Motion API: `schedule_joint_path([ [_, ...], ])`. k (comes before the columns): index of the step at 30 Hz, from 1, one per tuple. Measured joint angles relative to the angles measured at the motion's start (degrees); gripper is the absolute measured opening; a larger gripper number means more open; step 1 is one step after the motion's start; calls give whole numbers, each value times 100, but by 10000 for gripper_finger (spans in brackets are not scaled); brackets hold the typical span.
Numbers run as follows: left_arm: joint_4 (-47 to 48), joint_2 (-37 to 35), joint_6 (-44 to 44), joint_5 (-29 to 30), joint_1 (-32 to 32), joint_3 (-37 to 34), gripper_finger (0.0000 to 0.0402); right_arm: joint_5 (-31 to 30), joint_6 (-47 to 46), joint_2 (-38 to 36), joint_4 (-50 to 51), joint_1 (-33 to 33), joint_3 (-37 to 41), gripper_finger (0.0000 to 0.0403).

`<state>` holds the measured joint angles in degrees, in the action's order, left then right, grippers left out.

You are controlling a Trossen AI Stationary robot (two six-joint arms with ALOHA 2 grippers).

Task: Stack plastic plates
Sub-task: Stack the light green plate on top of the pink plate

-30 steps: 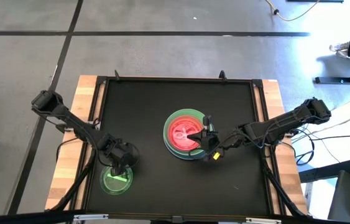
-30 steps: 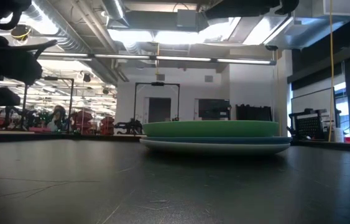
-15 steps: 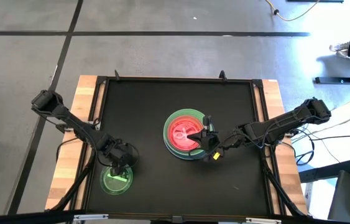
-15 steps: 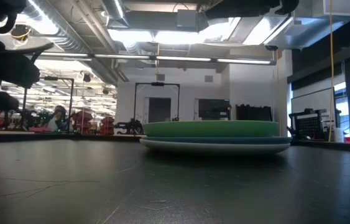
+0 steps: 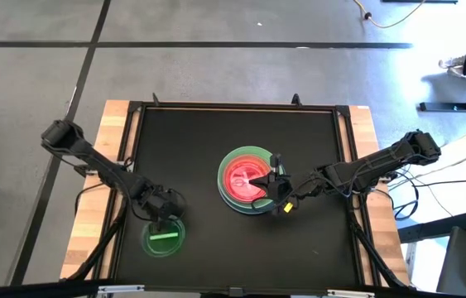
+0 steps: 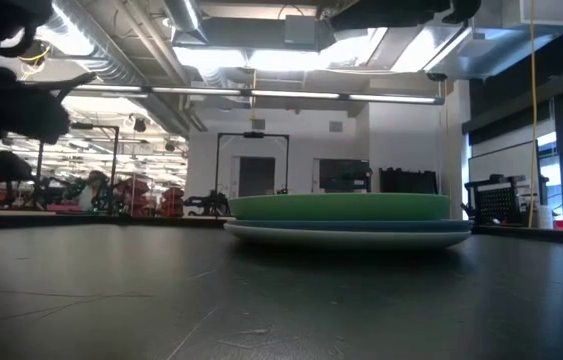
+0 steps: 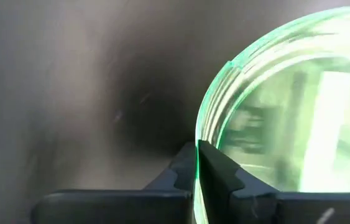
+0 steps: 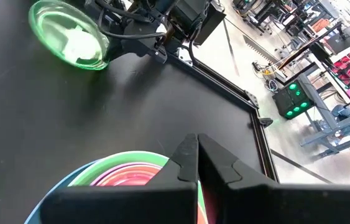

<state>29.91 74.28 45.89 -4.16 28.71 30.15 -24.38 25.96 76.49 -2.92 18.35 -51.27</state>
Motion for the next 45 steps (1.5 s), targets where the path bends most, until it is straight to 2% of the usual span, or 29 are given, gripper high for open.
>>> schedule_joint_path([
  [6, 16, 10, -475, 192, -325, 494, 2, 0, 1, 1, -4, -1, 2, 1],
  [11, -24, 7, -562, 958, -726, 1036, 5, 0, 2, 1, -20, -2, 2, 1],
  [17, -583, 4, -974, 1345, -1226, 1420, 5, 0, 2, 0, -20, 0, 2, 1],
  [21, -1127, 2, -1250, 2035, -1585, 1465, 6, 0, 2, 1, -17, 0, 2, 1],
  [24, -1821, 2, -1617, 2282, -1919, 1383, 6, 0, 2, 2, -18, 0, 2, 1],
  [29, -3137, 2, -2295, 2405, -2437, 1138, 6, 0, 2, 1, -17, -2, 2, 1],
  [35, -4170, 145, -2680, 2456, -2891, 910, 6, 0, 4, 1, -20, -2, 2, 1],
  [42, -5053, 1035, -2711, 2348, -3038, 883, 6, 1, 4, 2, 2, -2, 2, 1],
  [45, -5144, 1360, -2710, 2251, -3036, 885, 6, 0, 2, 2, 2, -2, 2, 1],
])
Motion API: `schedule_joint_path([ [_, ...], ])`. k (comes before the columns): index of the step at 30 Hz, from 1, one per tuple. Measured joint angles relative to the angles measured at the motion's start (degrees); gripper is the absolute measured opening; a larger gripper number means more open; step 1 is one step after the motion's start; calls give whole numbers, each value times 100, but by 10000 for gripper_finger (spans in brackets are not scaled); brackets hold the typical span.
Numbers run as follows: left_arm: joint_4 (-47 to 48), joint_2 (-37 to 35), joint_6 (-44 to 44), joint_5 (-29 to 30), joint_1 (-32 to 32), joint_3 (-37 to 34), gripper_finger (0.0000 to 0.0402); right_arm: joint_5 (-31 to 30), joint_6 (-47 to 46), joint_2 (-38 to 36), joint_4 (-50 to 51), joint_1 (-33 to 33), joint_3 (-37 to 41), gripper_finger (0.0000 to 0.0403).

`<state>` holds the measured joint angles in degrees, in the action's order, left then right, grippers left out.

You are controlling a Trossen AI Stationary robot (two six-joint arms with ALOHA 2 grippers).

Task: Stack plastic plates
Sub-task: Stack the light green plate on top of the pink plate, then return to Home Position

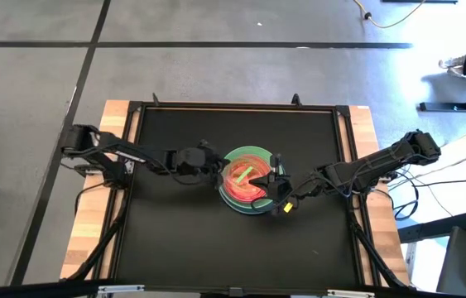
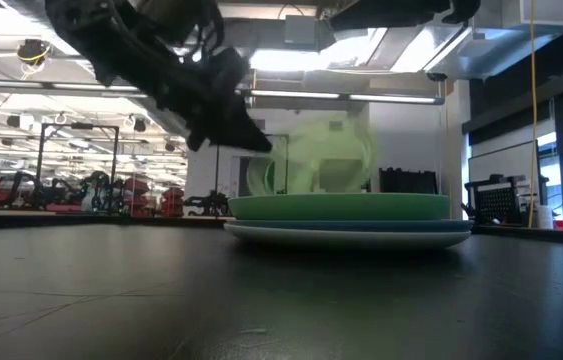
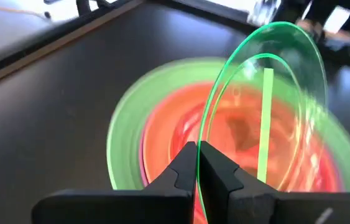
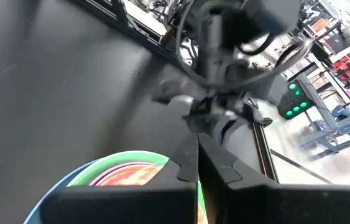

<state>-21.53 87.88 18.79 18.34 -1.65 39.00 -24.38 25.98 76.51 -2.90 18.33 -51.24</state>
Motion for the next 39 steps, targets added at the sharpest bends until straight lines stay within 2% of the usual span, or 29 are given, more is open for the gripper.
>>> schedule_joint_path([
  [7, -312, 545, 161, -1, 0, 0, 6, 2, -4, 129, -21, 0, 0, 1],
  [11, -360, 630, 26, -1, 0, 2, 9, 2, -4, 283, -23, 1, 0, 1],
  [20, -191, 570, -140, -358, 6, 2, 75, -186, 142, 337, -214, 2, 0, 1],
  [25, 222, 172, -414, -388, 198, 2, 87, -338, 133, 247, -282, 2, 2, 1],
  [30, 664, -368, -592, 172, 444, 4, 85, 347, -277, -221, -97, 1, 0, 1],
  [35, 714, -464, -586, 164, 510, 4, 85, 1215, -523, -613, 313, 2, 0, 1],
  [39, 800, -370, -574, 172, 463, 1, 85, 1292, -539, -674, 704, 2, 0, 1],
])
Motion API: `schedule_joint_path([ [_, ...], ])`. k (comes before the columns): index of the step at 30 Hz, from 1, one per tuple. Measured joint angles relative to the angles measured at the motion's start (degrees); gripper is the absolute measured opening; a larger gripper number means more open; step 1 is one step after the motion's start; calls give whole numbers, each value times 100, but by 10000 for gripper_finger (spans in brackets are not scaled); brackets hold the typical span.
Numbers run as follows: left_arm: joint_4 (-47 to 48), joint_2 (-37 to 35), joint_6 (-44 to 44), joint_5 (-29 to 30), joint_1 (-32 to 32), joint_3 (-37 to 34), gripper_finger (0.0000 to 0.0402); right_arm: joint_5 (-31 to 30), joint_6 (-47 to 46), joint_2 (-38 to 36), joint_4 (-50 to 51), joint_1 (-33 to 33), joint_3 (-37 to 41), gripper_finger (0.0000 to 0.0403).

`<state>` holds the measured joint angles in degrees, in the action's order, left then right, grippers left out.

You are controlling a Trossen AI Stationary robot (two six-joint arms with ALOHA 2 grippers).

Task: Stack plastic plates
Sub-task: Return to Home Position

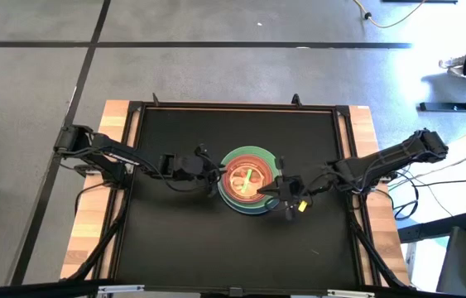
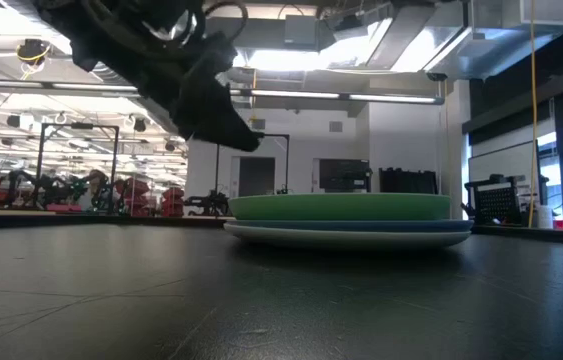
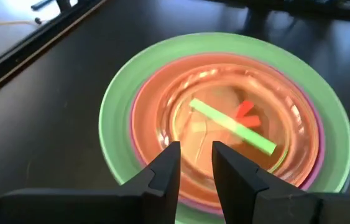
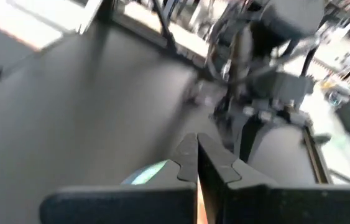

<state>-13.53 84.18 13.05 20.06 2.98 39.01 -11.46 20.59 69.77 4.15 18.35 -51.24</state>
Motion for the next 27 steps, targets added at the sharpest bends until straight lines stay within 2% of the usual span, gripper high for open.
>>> schedule_joint_path([
  [5, 147, -241, -226, 1, 117, -4, 85, 60, -160, -263, 719, -12, 5, 1],
  [10, 235, -700, -643, -1, 288, -11, 85, 387, -92, -861, 213, -169, 576, 1],
  [14, 205, -1034, -959, 11, 427, -156, 85, 850, -103, -1573, -202, -618, 1162, 1],
  [20, -833, -1318, -1223, 9, 699, -806, 85, 1950, -322, -2384, -996, -1564, 1953, 1],
  [23, -1301, -1408, -1218, 33, 794, -1182, 85, 2120, -615, -2588, -1221, -1969, 2175, 1],
  [27, -1455, -1690, -1192, 38, 889, -1547, 85, 2153, -1117, -2595, -1326, -2292, 2369, 1],
])
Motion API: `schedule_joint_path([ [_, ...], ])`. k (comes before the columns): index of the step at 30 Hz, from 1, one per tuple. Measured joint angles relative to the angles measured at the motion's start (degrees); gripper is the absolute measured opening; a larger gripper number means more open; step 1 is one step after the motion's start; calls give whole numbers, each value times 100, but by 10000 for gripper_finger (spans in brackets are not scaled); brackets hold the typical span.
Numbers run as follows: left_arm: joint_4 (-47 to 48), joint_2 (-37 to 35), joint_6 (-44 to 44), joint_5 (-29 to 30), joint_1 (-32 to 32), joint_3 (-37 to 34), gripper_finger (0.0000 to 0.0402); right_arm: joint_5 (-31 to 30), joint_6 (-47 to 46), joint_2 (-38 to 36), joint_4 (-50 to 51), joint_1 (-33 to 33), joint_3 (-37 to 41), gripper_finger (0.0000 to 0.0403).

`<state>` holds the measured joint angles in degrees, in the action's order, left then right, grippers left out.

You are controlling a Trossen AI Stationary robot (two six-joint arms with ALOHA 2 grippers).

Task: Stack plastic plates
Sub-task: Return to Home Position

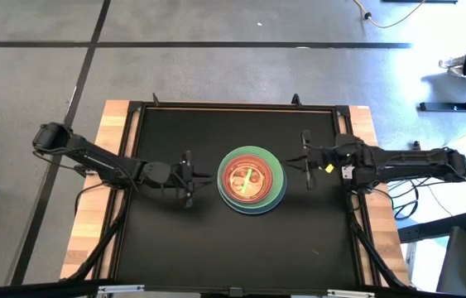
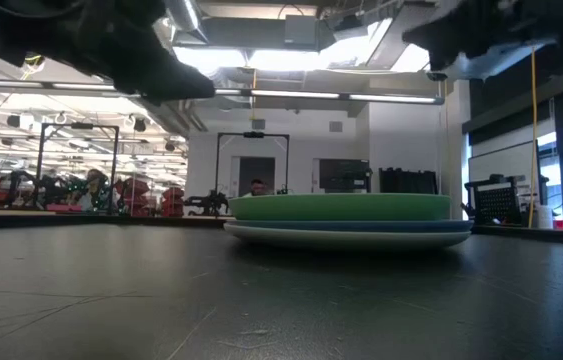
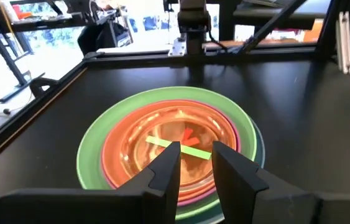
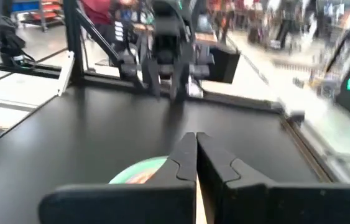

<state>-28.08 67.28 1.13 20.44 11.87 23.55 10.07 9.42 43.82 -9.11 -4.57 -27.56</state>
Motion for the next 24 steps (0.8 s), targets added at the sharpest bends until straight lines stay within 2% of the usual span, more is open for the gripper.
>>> schedule_joint_path([
  [11, 18, -1749, 306, 19, -5, -1041, 85, -39, -207, -32, -64, -71, 746, 1],
  [15, 23, -2339, 515, 286, -3, -1437, 85, -46, -213, -62, -54, -71, 801, 1],
  [24, 38, -2951, 623, 448, -5, -1771, 85, 223, -631, -758, -11, -71, 1176, 1],
])
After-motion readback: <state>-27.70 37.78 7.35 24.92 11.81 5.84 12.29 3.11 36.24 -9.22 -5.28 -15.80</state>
